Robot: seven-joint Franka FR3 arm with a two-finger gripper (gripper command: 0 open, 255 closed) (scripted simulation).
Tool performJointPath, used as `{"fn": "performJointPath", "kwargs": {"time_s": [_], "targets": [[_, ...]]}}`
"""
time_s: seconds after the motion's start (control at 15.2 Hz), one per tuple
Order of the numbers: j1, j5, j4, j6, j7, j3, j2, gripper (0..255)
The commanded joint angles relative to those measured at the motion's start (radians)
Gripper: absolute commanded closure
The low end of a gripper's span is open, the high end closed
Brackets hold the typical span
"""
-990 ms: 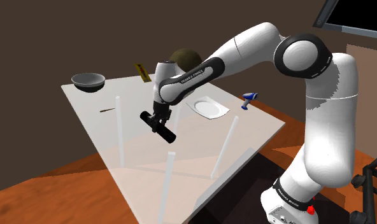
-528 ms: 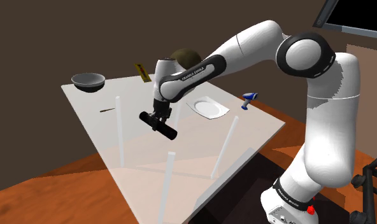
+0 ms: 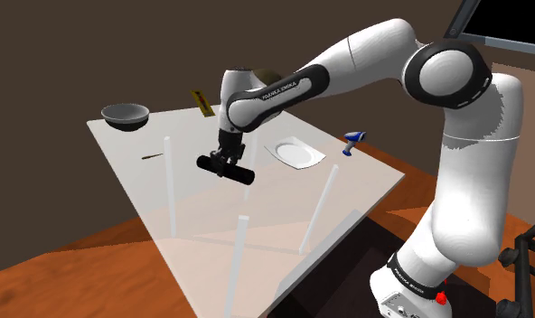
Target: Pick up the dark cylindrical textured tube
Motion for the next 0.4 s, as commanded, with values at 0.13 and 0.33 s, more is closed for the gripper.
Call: {"fn": "performJointPath", "kwargs": {"time_s": [0.13,0.33], "targets": [[-0.002,0.007,0.019,-0.047,-0.002,0.004,-0.029,255],[-0.003,0.009,0.024,-0.060,-0.003,0.005,-0.036,255]]}}
